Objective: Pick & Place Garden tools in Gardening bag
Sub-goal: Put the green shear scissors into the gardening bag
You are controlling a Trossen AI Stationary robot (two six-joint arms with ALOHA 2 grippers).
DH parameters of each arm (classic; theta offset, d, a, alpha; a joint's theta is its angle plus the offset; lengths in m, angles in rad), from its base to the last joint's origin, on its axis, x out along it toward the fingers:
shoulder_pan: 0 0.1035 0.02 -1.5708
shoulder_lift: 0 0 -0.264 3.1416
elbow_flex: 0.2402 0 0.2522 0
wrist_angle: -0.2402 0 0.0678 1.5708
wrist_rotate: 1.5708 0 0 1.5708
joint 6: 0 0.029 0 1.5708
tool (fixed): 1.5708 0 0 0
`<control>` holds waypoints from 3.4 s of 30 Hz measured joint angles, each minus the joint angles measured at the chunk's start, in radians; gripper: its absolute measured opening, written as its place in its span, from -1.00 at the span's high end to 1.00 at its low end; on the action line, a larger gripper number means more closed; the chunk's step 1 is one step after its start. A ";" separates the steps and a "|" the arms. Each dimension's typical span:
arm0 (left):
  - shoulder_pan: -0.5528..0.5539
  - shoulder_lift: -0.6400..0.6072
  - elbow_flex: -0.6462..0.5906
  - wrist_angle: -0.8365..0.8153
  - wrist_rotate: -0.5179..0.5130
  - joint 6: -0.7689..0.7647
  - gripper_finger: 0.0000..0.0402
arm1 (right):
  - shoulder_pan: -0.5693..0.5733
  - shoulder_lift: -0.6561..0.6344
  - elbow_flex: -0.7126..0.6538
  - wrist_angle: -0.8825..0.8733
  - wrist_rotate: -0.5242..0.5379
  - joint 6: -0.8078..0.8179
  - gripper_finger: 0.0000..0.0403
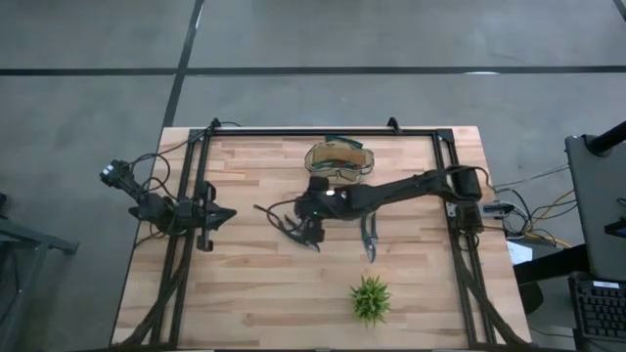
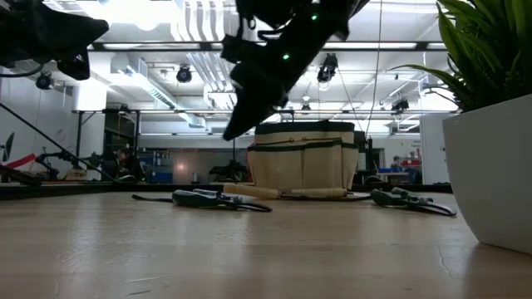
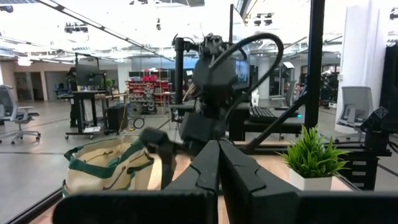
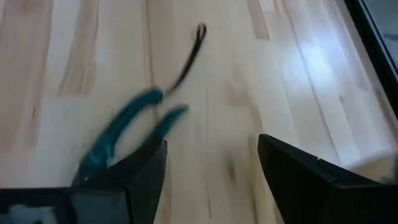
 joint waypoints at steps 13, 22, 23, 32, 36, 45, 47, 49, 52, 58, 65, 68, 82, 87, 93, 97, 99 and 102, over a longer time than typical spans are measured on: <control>0.000 0.000 0.000 -0.001 0.000 0.000 0.93 | -0.021 -0.364 -0.299 -0.204 -0.006 0.116 -0.20; 0.000 0.000 0.000 -0.002 0.000 0.000 0.93 | -0.087 -0.445 -0.481 -0.171 -0.072 0.148 -0.13; 0.000 0.000 0.000 -0.002 0.000 0.000 0.93 | -0.090 -0.443 -0.495 -0.157 -0.074 0.147 -0.12; 0.000 0.000 0.000 -0.002 -0.001 0.000 0.93 | -0.101 -0.429 -0.567 -0.055 -0.075 0.106 -0.05; 0.000 0.000 0.000 -0.003 -0.001 0.000 0.93 | -0.102 -0.391 -0.572 -0.049 -0.080 0.104 -0.04; 0.000 0.000 0.000 -0.009 -0.001 0.000 0.93 | -0.101 -0.278 -0.554 -0.007 -0.082 0.091 -0.02; 0.000 0.000 0.000 -0.010 -0.001 0.000 0.93 | -0.102 -0.256 -0.550 -0.008 -0.075 0.088 0.00; 0.000 0.000 0.000 -0.010 -0.001 0.000 0.93 | -0.104 -0.238 -0.547 -0.004 -0.075 0.079 0.02; 0.000 0.000 0.000 -0.012 -0.001 0.000 0.93 | -0.111 -0.224 -0.546 0.000 -0.075 0.078 0.06; 0.000 0.000 0.000 -0.014 -0.001 0.000 0.93 | -0.116 -0.213 -0.544 0.003 -0.076 0.077 0.16; 0.000 0.000 0.000 -0.015 -0.001 0.000 0.93 | -0.139 -0.213 -0.544 0.003 -0.155 0.083 0.37; 0.000 0.000 0.000 -0.015 -0.001 0.000 0.93 | -0.160 -0.213 -0.544 0.004 -0.207 0.107 0.47; 0.000 0.000 0.000 -0.015 -0.001 0.000 0.93 | -0.176 -0.213 -0.545 0.004 -0.206 0.085 0.95; 0.000 0.000 0.000 -0.015 -0.001 0.000 0.93 | -0.172 -0.215 -0.546 0.007 -0.211 0.080 0.96; 0.000 0.000 0.000 -0.014 -0.001 0.000 0.93 | -0.169 -0.237 -0.550 0.004 -0.302 0.089 0.96; 0.000 0.000 0.000 -0.013 -0.001 0.000 0.93 | -0.167 -0.243 -0.550 0.016 -0.343 0.094 0.96; 0.000 0.000 0.000 -0.013 -0.001 0.000 0.93 | -0.162 -0.243 -0.550 0.027 -0.348 0.096 0.96; 0.000 0.000 0.000 -0.014 -0.001 0.000 0.93 | -0.150 -0.243 -0.547 0.058 -0.372 0.096 0.96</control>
